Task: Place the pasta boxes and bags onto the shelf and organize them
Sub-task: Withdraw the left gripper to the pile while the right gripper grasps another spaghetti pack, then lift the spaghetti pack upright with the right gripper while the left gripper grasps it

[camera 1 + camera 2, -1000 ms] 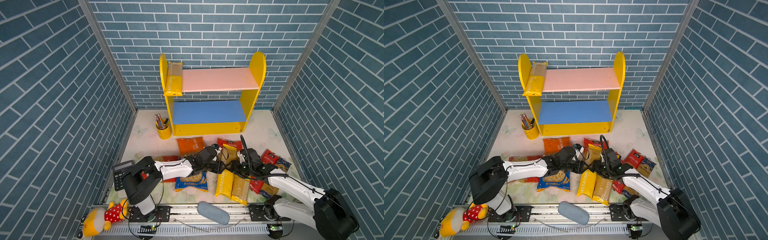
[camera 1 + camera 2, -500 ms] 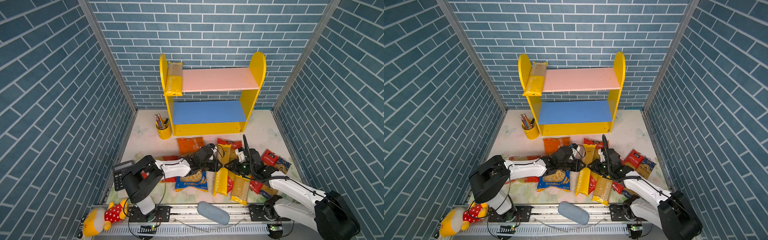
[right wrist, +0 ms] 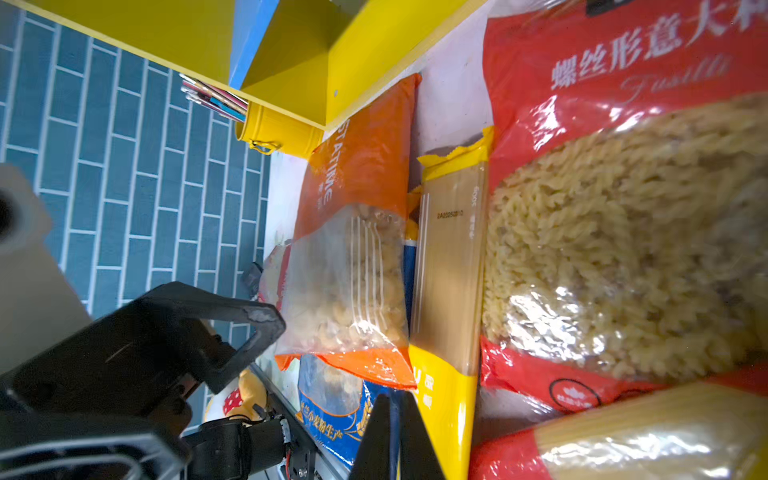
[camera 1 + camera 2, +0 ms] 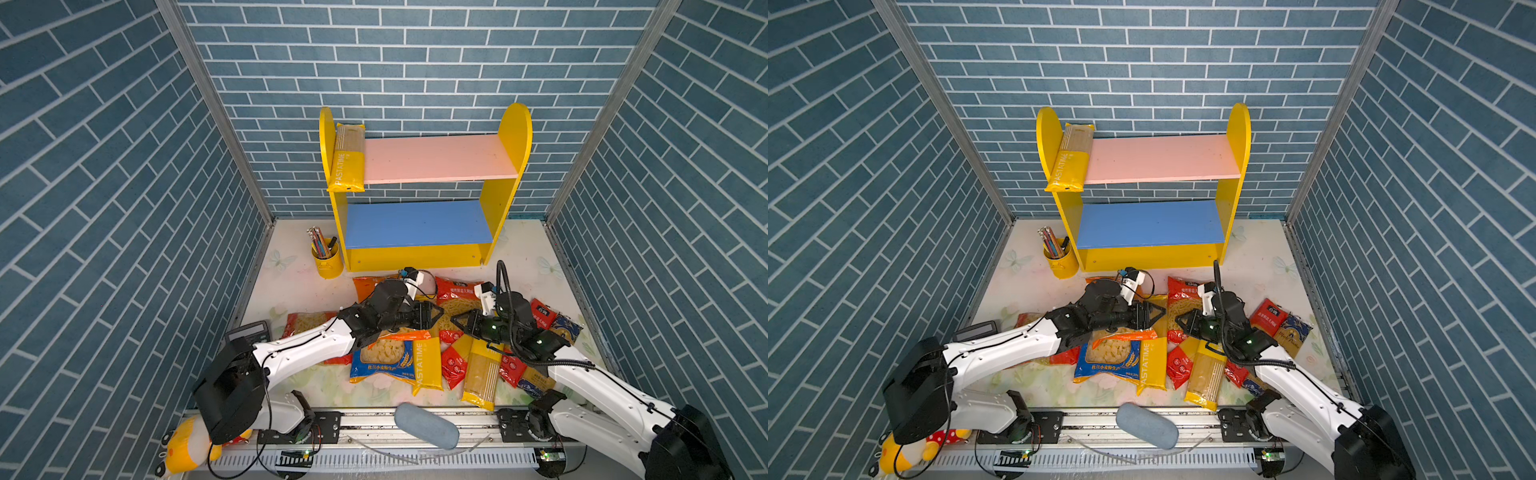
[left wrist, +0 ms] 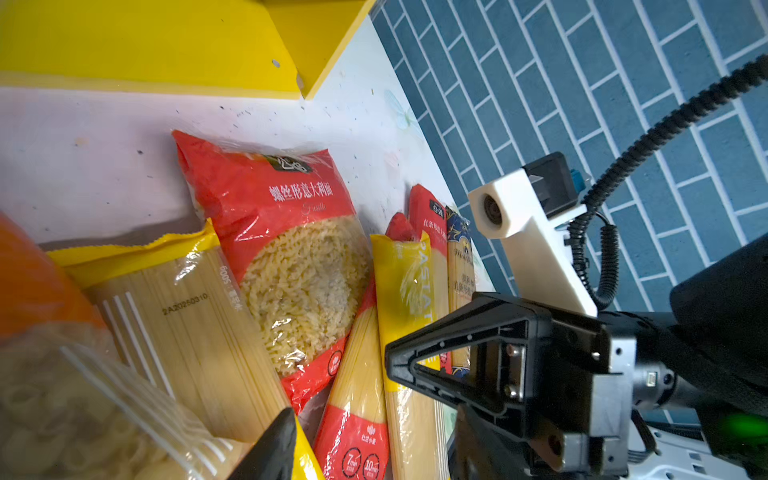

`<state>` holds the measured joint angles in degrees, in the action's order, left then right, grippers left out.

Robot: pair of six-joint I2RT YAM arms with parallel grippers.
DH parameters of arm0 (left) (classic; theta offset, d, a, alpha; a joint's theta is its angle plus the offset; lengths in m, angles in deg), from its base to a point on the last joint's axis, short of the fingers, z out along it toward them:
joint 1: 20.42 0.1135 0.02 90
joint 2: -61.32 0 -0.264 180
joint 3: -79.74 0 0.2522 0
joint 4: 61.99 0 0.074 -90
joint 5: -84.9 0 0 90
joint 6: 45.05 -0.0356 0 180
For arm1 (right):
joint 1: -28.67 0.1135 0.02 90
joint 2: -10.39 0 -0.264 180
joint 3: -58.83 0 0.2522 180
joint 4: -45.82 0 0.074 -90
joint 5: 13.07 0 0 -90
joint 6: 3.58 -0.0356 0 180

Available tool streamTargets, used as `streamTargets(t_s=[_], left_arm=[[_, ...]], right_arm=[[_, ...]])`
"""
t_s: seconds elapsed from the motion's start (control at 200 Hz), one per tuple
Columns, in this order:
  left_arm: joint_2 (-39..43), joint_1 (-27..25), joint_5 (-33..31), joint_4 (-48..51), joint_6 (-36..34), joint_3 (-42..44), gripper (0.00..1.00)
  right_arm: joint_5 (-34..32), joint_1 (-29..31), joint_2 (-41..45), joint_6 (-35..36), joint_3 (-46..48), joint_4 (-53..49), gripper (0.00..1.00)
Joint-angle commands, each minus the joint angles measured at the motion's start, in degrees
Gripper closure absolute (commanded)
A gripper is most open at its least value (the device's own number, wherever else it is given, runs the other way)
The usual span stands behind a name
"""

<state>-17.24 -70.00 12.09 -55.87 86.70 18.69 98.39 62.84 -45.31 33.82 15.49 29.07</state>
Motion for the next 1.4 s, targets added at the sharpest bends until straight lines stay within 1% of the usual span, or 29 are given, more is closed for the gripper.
streamTargets(t_s=[0.0, 0.075, 0.135, 0.255, 0.375, 0.5, 0.58, 0.655, 0.74, 0.845, 0.9, 0.945, 1.055, 1.11, 1.145, 1.22, 1.291, 1.396], left_arm=[[-0.85, 0.36, -0.66, 1.74, -1.47, 0.41, 0.39], [-2.47, 0.36, -0.43, 1.33, -1.59, 0.78, 0.41], [-3.91, 0.36, -0.55, 0.82, -1.71, 1.40, 0.42], [-5.61, 0.69, -1.37, -0.09, -1.76, 3.52, 0.44], [-5.17, 2.90, -1.35, -0.92, -0.69, 6.99, 0.46], [-3.80, 4.23, -1.89, -1.38, 0.09, 10.90, 0.46], [-3.09, 4.23, -2.66, -0.35, -0.01, 11.89, 0.46], [-2.26, 4.32, -4.01, 0.52, 0.15, 12.63, 0.46], [-1.56, 4.49, -4.45, 0.09, 0.72, 12.80, 0.46], [-0.11, 4.79, -4.18, 1.43, 0.17, 11.33, 0.45], [1.90, 5.85, -3.74, 2.34, -0.08, 10.91, 0.44], [4.27, 7.12, -2.86, 2.77, -0.60, 10.73, 0.43], [9.67, 10.07, -0.96, 6.04, -2.37, 8.48, 0.39], [11.67, 10.92, -0.19, 8.61, -3.68, 7.48, 0.34], [12.70, 11.42, 0.45, 10.16, -4.61, 5.37, 0.32], [14.51, 13.03, 2.57, 11.94, -5.25, 4.23, 0.27], [16.05, 14.92, 5.51, 10.08, -3.51, 4.67, 0.24], [17.05, 16.41, 9.03, 2.12, 2.15, 7.10, 0.18]], right_arm=[[-1.94, 0.29, -3.52, 0.98, -1.86, -6.23, 0.76], [-2.34, 2.14, -6.02, -0.05, -1.11, -5.16, 0.64], [-3.65, 3.91, -8.02, -0.44, -1.77, -6.15, 0.59], [-4.50, 7.20, -11.77, -3.17, -1.48, -5.16, 0.56], [-4.41, 9.50, -14.53, -4.93, -0.44, -2.93, 0.51], [-2.96, 10.81, -19.27, -5.73, -0.56, 2.00, 0.48], [-2.02, 11.18, -23.37, -6.44, -1.04, 5.67, 0.48], [-1.20, 11.56, -26.65, -7.92, -0.85, 10.78, 0.52], [-0.80, 11.79, -27.86, -9.17, 0.47, 17.17, 0.65], [-1.67, 11.88, -23.93, -9.21, 3.42, 23.22, 0.83], [-1.61, 11.83, -20.73, -8.74, 4.62, 24.42, 0.90], [-1.51, 11.75, -17.88, -7.37, 4.88, 23.05, 0.93], [-1.78, 11.28, -10.98, -3.74, 3.91, 14.92, 0.97], [-2.44, 11.06, -7.64, -1.90, 2.55, 10.63, 0.99], [-2.79, 10.96, -5.24, -0.82, 1.41, 8.02, 1.00], [-3.40, 10.59, -1.13, 2.50, -1.73, 2.98, 1.00], [-3.15, 10.18, 1.28, 4.26, -4.25, 1.43, 1.00], [-1.22, 10.15, 1.77, 4.87, -7.72, 3.54, 1.00]])
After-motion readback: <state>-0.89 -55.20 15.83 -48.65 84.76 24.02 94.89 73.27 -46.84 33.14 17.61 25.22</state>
